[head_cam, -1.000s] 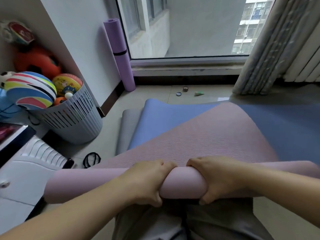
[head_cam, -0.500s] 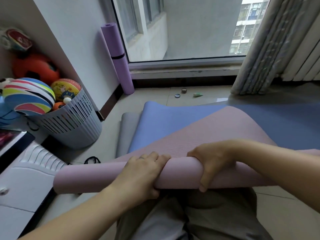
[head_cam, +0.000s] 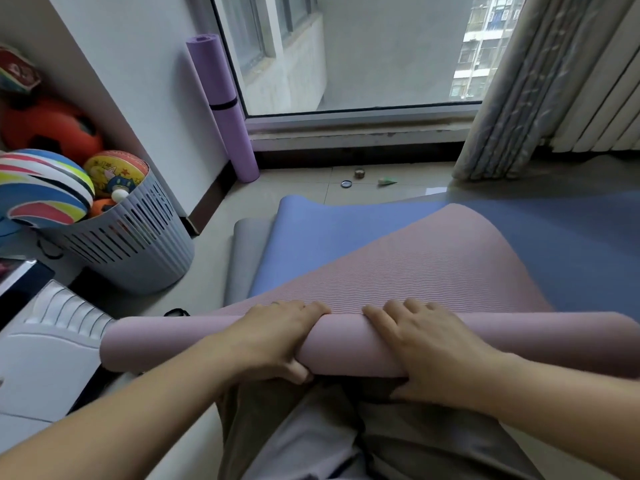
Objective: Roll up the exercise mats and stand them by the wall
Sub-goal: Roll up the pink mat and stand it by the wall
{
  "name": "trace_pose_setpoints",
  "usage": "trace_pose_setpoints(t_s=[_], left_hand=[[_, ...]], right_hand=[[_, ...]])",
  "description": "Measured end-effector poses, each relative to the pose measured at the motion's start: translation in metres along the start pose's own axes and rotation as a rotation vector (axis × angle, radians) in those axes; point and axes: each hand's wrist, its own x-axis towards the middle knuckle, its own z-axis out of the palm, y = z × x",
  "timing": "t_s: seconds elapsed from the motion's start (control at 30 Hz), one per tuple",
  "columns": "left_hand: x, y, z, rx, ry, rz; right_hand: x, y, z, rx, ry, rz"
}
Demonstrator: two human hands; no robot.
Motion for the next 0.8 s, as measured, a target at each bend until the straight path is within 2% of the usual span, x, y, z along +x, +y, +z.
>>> trace_pose_setpoints(t_s=[0.07,0.2,0.27,0.43,0.57,0.63,0.7,0.8], left_hand=[[0.004,0.004,-0.002,0.033,0.02,0.0],[0.003,0.02,0.007,0.312,0.233,-0.054],[0.002,0.022,-0.002,0.313,0.285,-0.072],[-0.003,0.027,-0.045,0.313,0.43,-0.061],[-0.018,0.041,-0.025,0.261,0.252,-0.043],[-0.021,0.042,-0.003,0.215,0.161,-0.046],[-0.019,0.039,0.008,0.187,0.131,-0.047],[-0.015,0.031,0.004,0.052,0.095,-0.019]], right_hand=[[0.006,0.007,0.003,0.045,0.007,0.033],[0.025,0.032,-0.008,0.256,-0.096,0.032],[0.033,0.04,-0.018,0.319,-0.151,0.004],[0.034,0.064,-0.063,0.281,-0.09,-0.023],[0.022,0.051,-0.057,0.364,-0.384,-0.052],[0.017,0.038,-0.035,0.401,-0.43,-0.065],[0.008,0.033,-0.021,0.396,-0.357,-0.058],[-0.01,0.025,-0.014,0.126,-0.072,-0.063]])
